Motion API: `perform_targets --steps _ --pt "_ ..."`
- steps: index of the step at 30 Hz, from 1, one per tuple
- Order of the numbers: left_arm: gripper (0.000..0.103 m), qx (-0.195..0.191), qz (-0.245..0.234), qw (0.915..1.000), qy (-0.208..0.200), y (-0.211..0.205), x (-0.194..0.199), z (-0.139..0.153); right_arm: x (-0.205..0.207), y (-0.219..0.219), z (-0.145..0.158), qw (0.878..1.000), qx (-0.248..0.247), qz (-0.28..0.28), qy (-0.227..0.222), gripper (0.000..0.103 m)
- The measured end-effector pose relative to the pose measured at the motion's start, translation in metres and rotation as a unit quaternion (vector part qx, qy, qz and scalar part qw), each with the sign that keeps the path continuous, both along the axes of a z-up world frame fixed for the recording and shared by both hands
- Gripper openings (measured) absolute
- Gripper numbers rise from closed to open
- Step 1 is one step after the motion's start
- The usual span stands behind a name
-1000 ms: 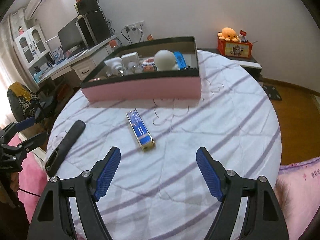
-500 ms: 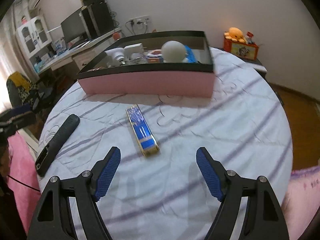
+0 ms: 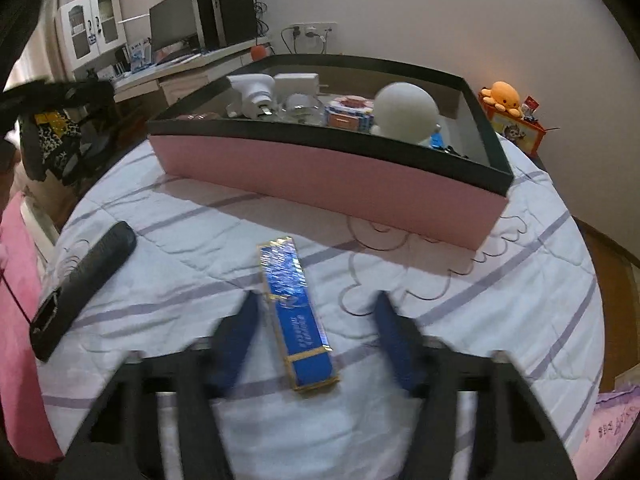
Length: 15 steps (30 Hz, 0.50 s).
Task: Organize rigid objects
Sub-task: 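Close right tool around the blue lighter and lift it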
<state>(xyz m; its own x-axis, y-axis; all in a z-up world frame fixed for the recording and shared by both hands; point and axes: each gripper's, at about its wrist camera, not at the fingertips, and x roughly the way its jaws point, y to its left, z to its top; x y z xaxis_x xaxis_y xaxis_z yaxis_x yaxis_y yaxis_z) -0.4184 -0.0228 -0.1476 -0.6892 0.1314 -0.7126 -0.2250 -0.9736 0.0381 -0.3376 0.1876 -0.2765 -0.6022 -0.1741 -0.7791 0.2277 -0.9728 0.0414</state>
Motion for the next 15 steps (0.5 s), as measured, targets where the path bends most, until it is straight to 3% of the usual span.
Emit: perform_targets --steps 3,4,10,12,14,15 --pt "0.101 0.001 -0.004 0.9999 -0.015 0.006 -0.023 -0.008 0.004 0.012 0.001 1.0 -0.006 -0.007 0.002 0.029" --pt "0.096 -0.002 -0.002 0.9998 -0.022 0.008 -0.03 -0.012 0.006 0.015 0.002 1.0 -0.005 -0.01 0.003 0.022" --pt "0.067 -0.01 -0.019 0.9975 -0.067 0.024 -0.059 -0.038 0.022 0.048 0.002 0.999 -0.009 -0.045 0.008 0.021" --pt "0.05 -0.014 -0.017 0.9973 -0.07 0.027 -0.064 -0.043 0.025 0.06 0.002 0.998 -0.008 -0.061 0.011 0.021" --pt "0.046 -0.014 -0.019 0.9966 -0.079 0.028 -0.071 -0.046 0.023 0.069 0.002 0.997 -0.013 -0.074 0.012 0.021" --pt "0.039 -0.022 -0.016 0.9965 -0.079 0.03 -0.074 -0.048 0.022 0.073 0.002 0.996 -0.014 -0.082 0.013 0.021"
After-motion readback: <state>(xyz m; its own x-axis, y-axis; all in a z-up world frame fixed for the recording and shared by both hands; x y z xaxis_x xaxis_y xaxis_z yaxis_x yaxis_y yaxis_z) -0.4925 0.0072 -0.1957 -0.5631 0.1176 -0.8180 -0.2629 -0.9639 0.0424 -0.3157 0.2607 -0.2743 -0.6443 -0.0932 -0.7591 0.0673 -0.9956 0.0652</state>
